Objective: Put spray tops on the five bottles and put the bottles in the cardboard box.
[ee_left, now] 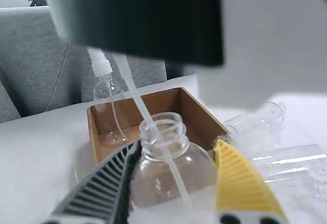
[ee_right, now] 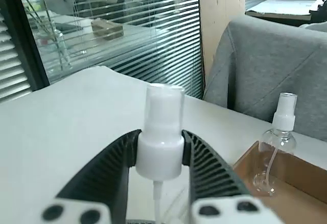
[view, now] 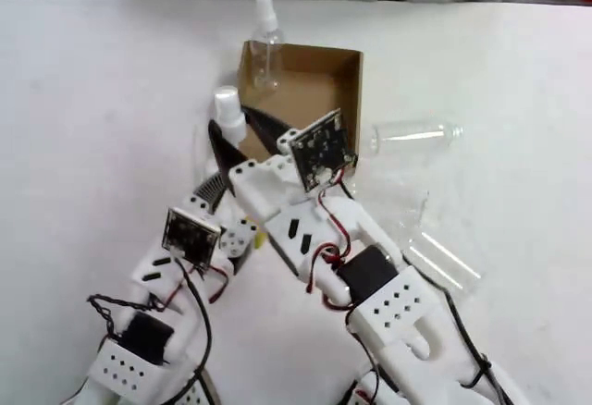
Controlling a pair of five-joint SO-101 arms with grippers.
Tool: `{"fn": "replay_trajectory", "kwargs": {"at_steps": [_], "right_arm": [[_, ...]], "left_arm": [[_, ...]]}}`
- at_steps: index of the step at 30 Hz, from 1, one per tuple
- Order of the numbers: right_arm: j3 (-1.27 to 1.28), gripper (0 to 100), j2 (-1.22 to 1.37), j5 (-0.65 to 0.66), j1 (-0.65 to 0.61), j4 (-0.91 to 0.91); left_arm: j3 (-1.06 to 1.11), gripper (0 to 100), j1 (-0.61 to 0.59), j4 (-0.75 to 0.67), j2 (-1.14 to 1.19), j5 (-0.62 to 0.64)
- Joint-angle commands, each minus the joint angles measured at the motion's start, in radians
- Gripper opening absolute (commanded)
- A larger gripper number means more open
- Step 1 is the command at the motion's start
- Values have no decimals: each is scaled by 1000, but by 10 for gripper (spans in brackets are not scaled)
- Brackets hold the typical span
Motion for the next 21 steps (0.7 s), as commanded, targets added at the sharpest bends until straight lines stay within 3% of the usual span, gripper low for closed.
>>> {"fn": "replay_trajectory", "kwargs": {"at_steps": [1, 7, 13, 21], "right_arm": [[14, 16, -25, -8, -8, -21], [58, 16, -81, -6, -10, -15], [68, 16, -177, -8, -12, 147], [69, 16, -185, -9, -12, 211]], "left_arm": [[-5, 24, 10, 2, -22, -5], [-5, 24, 10, 2, -22, -5], [-5, 24, 10, 2, -22, -5], [-5, 24, 10, 2, -22, -5]]}}
